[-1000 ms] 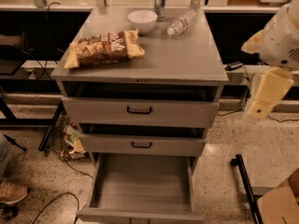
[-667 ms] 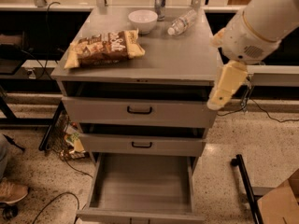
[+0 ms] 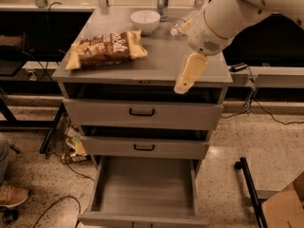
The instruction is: Place brown chip bag into bottom drawer
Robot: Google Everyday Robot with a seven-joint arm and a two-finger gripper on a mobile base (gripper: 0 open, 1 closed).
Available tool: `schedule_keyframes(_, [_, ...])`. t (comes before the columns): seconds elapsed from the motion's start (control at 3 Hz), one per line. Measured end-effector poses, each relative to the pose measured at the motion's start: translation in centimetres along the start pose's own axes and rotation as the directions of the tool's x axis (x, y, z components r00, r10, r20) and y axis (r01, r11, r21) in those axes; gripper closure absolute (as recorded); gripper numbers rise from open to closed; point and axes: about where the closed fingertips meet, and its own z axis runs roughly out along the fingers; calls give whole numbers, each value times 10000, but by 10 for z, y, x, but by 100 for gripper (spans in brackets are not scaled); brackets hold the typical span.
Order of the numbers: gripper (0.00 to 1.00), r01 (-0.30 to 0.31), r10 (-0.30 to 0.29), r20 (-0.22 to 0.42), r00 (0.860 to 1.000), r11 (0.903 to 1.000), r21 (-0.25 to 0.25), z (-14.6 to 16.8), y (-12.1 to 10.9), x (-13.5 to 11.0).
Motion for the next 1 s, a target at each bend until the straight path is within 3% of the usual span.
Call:
schedule_keyframes(0.33, [0, -14, 14, -5, 10000, 10000, 35, 4, -5, -1])
schedule_keyframes(1.0, [0, -235, 250, -403, 9989, 9990, 379, 77, -85, -18])
